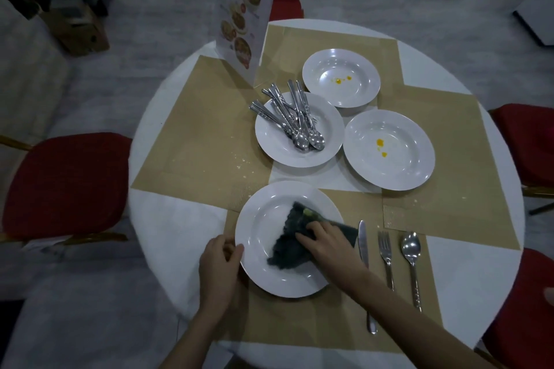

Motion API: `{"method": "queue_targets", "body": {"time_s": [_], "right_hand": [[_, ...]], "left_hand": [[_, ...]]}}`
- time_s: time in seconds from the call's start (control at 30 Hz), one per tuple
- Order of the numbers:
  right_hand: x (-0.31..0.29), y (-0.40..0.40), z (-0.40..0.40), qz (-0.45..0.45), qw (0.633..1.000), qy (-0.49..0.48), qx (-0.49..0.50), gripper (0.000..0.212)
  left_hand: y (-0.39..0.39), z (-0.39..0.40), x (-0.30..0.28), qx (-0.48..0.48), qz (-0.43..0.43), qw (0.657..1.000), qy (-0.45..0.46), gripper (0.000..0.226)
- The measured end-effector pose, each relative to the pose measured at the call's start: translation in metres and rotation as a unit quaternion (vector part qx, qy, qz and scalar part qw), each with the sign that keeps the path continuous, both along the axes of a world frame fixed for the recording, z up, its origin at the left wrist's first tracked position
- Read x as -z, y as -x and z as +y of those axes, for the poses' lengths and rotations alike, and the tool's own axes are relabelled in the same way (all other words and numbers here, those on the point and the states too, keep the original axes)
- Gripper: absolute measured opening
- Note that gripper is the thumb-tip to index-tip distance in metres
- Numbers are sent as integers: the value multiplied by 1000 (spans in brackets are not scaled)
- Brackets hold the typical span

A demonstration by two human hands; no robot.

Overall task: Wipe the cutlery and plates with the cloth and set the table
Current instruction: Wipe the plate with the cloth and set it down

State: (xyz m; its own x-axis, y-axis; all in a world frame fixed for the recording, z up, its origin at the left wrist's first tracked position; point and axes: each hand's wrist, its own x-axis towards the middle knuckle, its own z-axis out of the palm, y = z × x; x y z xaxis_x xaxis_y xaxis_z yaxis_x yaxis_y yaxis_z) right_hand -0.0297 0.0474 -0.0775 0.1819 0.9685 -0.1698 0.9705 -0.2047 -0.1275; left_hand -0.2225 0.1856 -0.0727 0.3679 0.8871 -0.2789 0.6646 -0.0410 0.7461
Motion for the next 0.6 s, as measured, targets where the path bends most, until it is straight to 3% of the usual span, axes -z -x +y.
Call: {"method": "queue_targets", "body": {"time_s": [0.1, 0.27, 0.4, 0.5, 0.6], "right_hand": [[2, 19, 12, 28, 999, 4, -17, 52], [-14, -5, -5, -33, 999, -15, 36, 67], [-13, 3, -5, -37, 998, -12, 45, 65], [-4, 35, 13, 23, 999, -31, 18, 54], [1, 47, 21, 19, 998, -52, -41, 47]], "left_hand": [[1, 12, -1, -13, 8, 999, 49, 10], [3, 25, -2, 46, 27, 992, 118, 17], [-2, 16, -1, 81, 26, 986, 144, 18], [-3, 13, -1, 87, 23, 986, 143, 16], [1, 15, -1, 94, 22, 985, 142, 15]]}}
